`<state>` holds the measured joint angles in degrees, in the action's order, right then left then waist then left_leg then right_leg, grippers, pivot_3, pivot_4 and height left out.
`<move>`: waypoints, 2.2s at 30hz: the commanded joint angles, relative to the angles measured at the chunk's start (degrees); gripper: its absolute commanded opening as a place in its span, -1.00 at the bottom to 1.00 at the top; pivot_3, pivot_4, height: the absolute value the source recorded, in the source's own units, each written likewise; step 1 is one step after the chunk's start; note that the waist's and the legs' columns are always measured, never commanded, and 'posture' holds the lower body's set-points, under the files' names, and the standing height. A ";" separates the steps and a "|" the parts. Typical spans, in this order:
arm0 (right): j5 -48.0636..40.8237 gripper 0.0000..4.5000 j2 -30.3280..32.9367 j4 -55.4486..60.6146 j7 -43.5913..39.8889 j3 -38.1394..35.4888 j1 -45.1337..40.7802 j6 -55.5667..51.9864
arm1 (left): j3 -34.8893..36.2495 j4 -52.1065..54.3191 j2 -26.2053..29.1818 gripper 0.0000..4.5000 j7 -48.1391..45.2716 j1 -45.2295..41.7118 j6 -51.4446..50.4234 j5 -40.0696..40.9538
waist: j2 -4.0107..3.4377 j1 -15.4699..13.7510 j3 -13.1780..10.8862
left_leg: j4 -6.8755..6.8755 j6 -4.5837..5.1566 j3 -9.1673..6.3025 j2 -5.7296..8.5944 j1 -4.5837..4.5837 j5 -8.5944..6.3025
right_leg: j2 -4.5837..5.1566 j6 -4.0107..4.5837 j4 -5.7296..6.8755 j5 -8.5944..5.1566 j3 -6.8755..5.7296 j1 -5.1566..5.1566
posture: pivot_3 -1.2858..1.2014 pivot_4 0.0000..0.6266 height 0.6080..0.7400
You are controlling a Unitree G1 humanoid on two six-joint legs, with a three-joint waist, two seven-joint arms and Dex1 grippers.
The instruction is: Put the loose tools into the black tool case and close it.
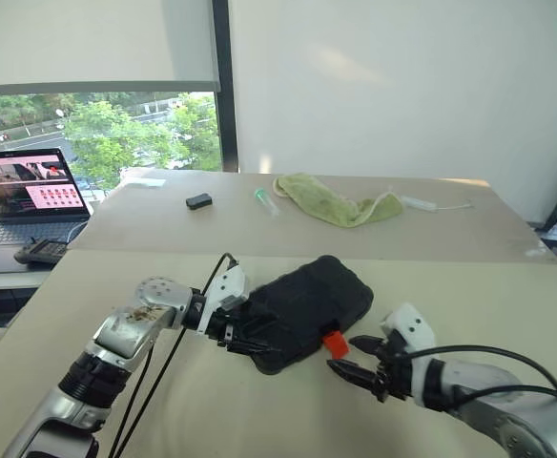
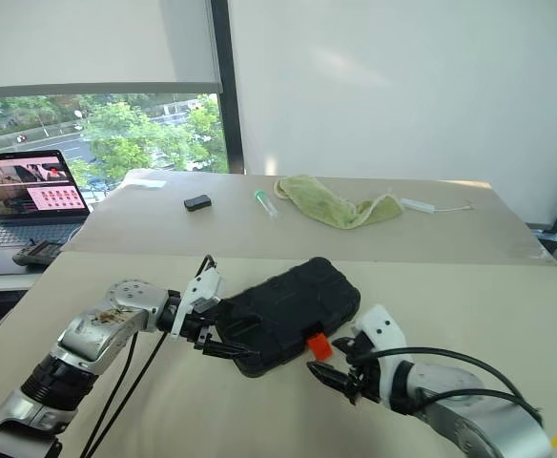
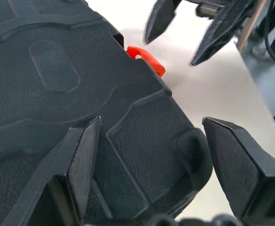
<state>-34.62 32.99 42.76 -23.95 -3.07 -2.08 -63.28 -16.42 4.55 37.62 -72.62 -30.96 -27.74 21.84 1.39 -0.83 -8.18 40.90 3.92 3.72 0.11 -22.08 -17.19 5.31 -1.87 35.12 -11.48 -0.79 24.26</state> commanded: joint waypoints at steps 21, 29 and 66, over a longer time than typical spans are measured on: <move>-0.82 -0.46 -2.29 -1.85 2.96 1.20 -6.45 -0.54 | -1.13 -0.99 -1.84 0.69 1.26 1.87 1.29 -2.99 | -0.02 0.28 0.01 | 0.00 0.05 0.01 -0.01 0.02 -0.02 | -0.06 -0.09 0.01 0.03 0.01 0.00 | 0.03 -0.52 1.00; 3.41 -0.23 0.15 -4.86 -0.37 4.85 -4.92 5.98 | -1.74 -0.43 -1.83 0.69 1.17 2.92 1.52 -3.60 | -0.03 0.67 0.02 | -0.01 0.02 0.01 -0.02 0.09 0.00 | -0.08 -0.08 0.02 0.03 0.04 -0.04 | 0.03 -0.52 1.00; 1.83 -0.98 4.33 -8.65 -10.62 4.13 -7.92 12.66 | 5.07 2.01 -4.55 0.69 8.22 6.45 2.78 -1.04 | -0.22 0.80 0.10 | -0.11 0.07 -0.01 -0.05 0.01 -0.04 | 0.00 -0.06 0.00 0.00 0.01 0.05 | 0.03 -0.52 1.00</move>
<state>-32.57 36.24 28.44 -32.47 5.09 -10.26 -55.90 -13.09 6.54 33.29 -66.85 -25.31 -23.82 20.30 1.17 -0.03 -8.09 40.79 4.00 3.71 0.06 -22.09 -17.23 5.33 -1.94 35.13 -11.48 -0.77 24.34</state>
